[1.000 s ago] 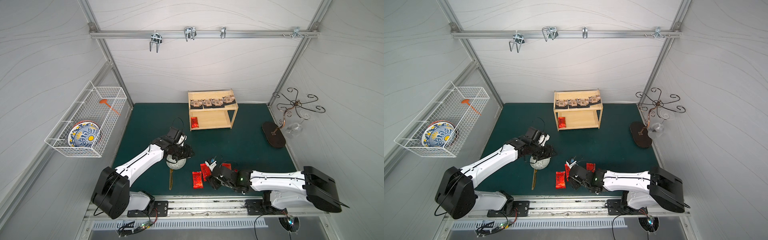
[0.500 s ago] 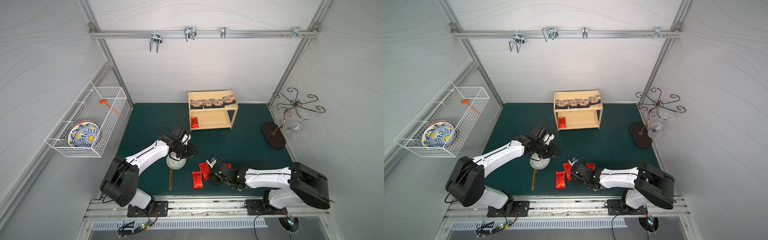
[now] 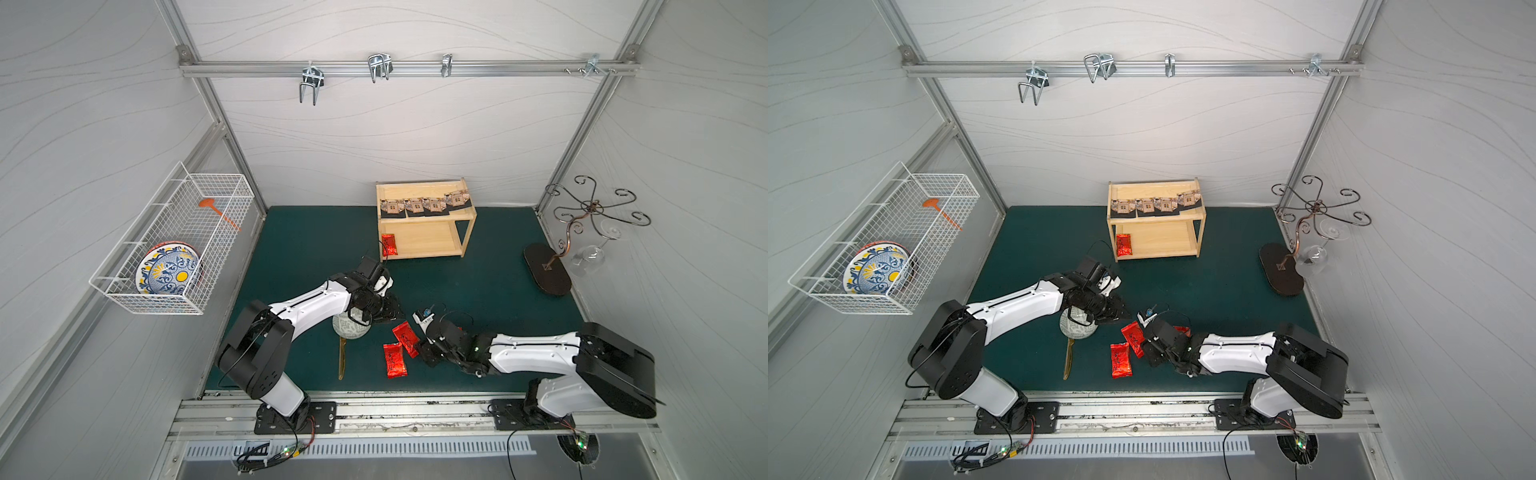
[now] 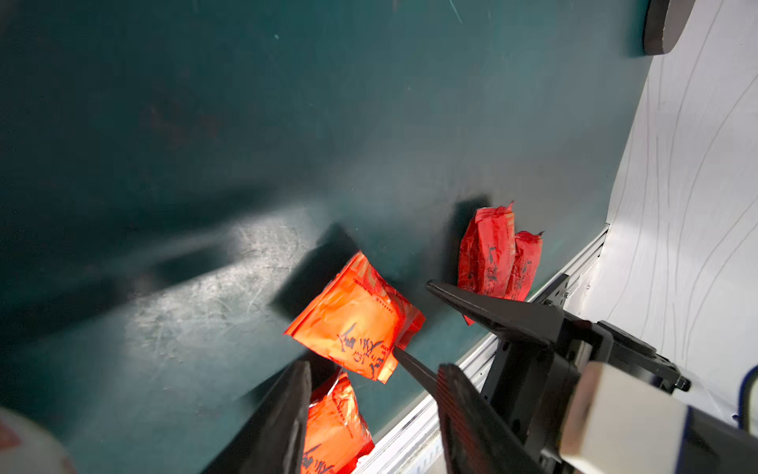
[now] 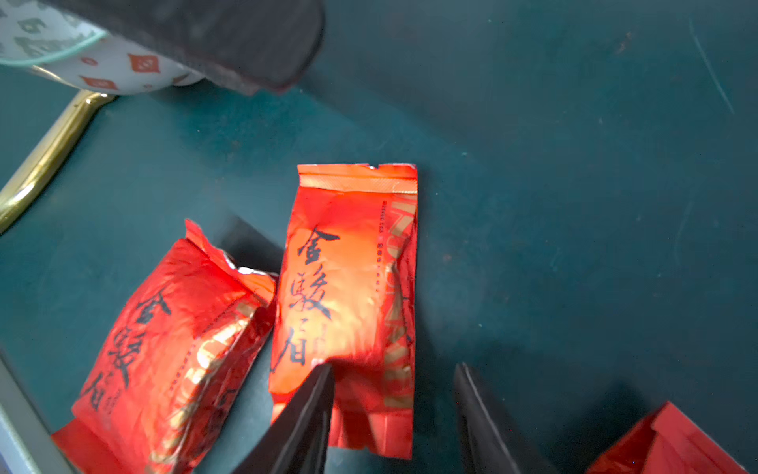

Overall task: Place the tea bags on the shelf by color
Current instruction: Pick up the tea bag from the center of the board.

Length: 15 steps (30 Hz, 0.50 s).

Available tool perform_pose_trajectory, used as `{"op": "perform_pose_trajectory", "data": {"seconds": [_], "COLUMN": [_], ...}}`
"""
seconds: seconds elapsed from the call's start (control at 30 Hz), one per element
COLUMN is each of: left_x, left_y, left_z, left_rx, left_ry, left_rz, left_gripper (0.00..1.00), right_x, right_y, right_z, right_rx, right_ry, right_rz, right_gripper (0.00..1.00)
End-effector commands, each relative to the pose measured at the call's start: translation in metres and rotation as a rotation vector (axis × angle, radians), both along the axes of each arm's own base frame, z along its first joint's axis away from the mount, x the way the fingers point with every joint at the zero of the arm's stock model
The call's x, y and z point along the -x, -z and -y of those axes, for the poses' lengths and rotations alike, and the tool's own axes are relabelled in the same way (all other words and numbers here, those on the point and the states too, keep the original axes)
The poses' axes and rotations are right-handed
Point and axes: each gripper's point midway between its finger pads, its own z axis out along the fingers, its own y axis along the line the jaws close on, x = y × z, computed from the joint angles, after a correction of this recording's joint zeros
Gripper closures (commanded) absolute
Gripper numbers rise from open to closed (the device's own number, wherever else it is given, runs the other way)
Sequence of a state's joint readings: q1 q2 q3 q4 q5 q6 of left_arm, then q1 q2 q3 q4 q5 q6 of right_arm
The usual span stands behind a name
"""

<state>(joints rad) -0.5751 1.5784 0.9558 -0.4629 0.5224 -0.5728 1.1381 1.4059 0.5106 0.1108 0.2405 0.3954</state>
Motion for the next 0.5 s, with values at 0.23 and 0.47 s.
{"op": "perform_pose_trajectory", "data": {"seconds": [0.23, 0.47], "left_x": [-0.008, 0.001], "left_y": [0.020, 0.025], "left_z": [0.009, 0.017], "left_rx": [-0.091, -0.061], "left_ry": [0.035, 0.051], "left_rz": [0.007, -0.012], "left_gripper": [0.45, 0.47], "right_x": [0.005, 0.004], "right_y": [0.010, 0.014], "right_z": [0.010, 0.010], "right_rx": [-0.015, -0.019], "right_ry": [0.029, 0.039], "right_rz": [-0.032, -0.039], "right_gripper": [0.49, 0.49]}}
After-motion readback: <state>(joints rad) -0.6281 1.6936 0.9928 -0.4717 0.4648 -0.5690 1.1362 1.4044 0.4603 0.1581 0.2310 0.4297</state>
